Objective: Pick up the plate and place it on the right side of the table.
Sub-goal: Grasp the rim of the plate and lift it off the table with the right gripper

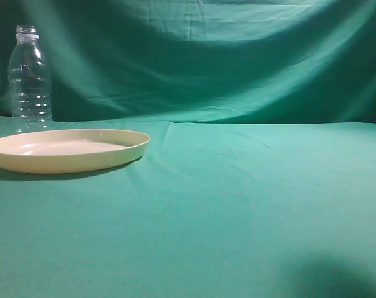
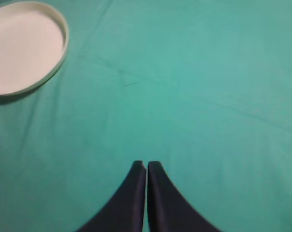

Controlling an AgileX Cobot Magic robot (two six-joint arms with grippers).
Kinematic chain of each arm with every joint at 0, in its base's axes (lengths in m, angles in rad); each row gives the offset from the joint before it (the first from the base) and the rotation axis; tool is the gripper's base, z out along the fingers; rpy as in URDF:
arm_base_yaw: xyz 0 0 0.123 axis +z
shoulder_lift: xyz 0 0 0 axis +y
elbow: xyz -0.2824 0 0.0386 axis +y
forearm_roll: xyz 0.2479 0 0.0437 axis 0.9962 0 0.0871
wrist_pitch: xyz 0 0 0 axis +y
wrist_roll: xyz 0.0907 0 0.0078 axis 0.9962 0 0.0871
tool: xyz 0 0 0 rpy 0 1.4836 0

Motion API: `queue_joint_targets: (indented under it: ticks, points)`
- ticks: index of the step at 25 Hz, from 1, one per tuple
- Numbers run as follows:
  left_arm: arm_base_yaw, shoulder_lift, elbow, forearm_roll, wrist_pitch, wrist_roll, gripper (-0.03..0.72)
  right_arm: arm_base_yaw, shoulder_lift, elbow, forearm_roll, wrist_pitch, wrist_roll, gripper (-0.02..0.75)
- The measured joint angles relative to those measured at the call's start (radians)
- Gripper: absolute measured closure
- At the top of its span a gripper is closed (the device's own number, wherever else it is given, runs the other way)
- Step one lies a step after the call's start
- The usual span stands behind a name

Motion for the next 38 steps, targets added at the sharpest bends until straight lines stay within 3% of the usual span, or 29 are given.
queue_joint_targets:
  ticks: [7, 15, 17, 18, 19, 25, 27, 38]
  points:
    - [0.0, 0.0, 0.0, 0.0, 0.0, 0.0, 0.688, 0.26, 0.333, -0.259, -0.214, 0.008, 0.267, 0.738]
    - [0.0, 0.0, 0.0, 0.0, 0.0, 0.0, 0.688, 0.416, 0.679, -0.612, -0.319, 0.092, 0.365, 0.738]
    - [0.0, 0.0, 0.0, 0.0, 0.0, 0.0, 0.688, 0.433, 0.754, -0.684, -0.327, 0.092, 0.365, 0.738]
    - [0.0, 0.0, 0.0, 0.0, 0.0, 0.0, 0.688, 0.437, 0.783, -0.721, -0.327, 0.092, 0.365, 0.691]
    - [0.0, 0.0, 0.0, 0.0, 0.0, 0.0, 0.688, 0.437, 0.816, -0.754, -0.325, 0.092, 0.365, 0.691]
    - [0.0, 0.0, 0.0, 0.0, 0.0, 0.0, 0.688, 0.438, 0.964, -0.878, -0.321, 0.069, 0.365, 0.372]
    - [0.0, 0.0, 0.0, 0.0, 0.0, 0.0, 0.688, 0.438, 0.999, -0.888, -0.32, 0.032, 0.365, 0.32]
    - [0.0, 0.0, 0.0, 0.0, 0.0, 0.0, 0.688, 0.438, 1.13, -0.901, -0.322, -0.102, 0.365, 0.309]
